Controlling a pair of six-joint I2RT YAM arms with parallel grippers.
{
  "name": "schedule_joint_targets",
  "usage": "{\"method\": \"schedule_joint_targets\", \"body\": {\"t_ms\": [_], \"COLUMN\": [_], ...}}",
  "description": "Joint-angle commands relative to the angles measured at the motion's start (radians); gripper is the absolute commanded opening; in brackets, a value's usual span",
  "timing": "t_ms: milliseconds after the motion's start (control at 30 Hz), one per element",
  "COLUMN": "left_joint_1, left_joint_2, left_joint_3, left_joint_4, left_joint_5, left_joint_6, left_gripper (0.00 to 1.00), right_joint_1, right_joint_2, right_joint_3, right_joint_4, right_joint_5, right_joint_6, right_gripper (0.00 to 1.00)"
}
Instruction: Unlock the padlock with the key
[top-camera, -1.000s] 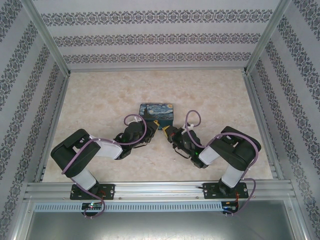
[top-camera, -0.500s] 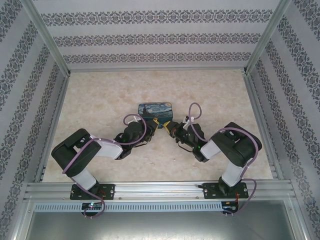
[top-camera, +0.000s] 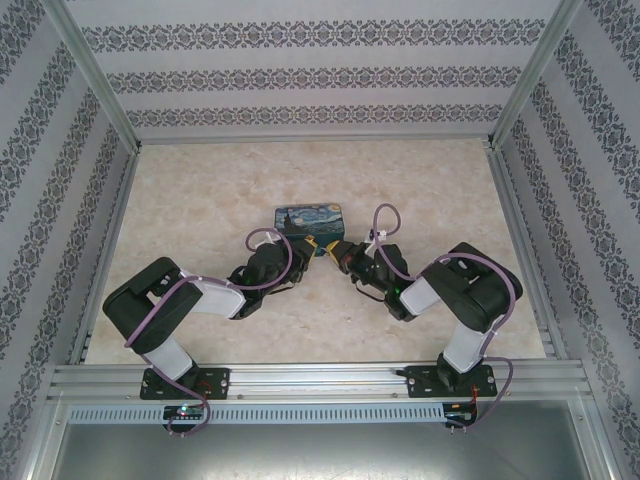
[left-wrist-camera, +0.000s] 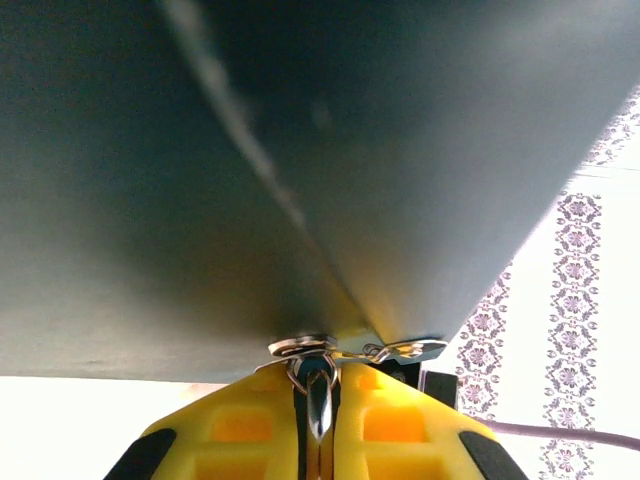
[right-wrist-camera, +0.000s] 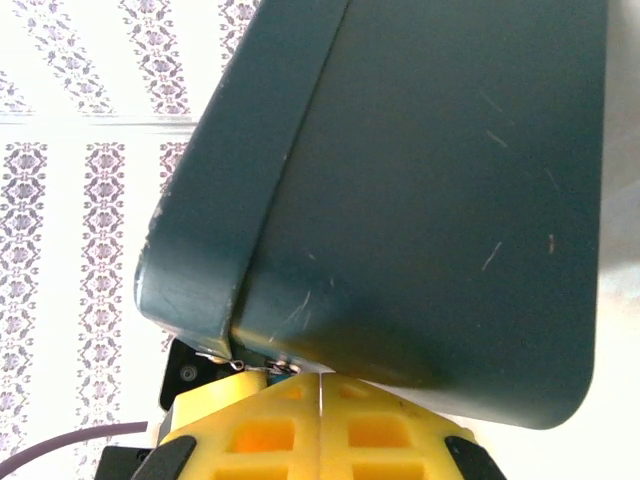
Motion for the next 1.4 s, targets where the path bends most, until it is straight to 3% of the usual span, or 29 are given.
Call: {"method": "schedule_joint_targets", "body": {"t_ms": [0,267,900,1167,1367], "left_joint_1": [-0.074,-0.074,-0.075,-0.075,-0.075], "left_joint_2": [-0.013,-0.034,-0.081,-0.062,-0.029], "left_joint_3": [0.029,0.005,0.033,0.030,0.035], "left_joint_4": [0.143,0.237,0.204,0.147,0.140], "left_joint_5": [0.221,0.205,0.239,0.242,0.240], "left_joint_6": [-0.019,-0.072,-0.062,-0.017,-0.003], "left_gripper": [0.00,0.00,0.00,0.00,0.00], "right_joint_1": [0.058,0.027,-0.004,0.016,0.086], "right_joint_2": [0.027,0.026,0.041,0.010,0.007], "right_joint_3": [0.046,0.037,0.087,0.119,0.159], "right_joint_4": [0.109,0.109,0.109,0.103,0.082], "right_joint_5": [-0.001,-0.011,-0.051,-0.071,-0.044], "right_joint_6": [0.013,0.015,0.075,0.088,0.079], "right_gripper": [0.00,0.00,0.00,0.00,0.00]}}
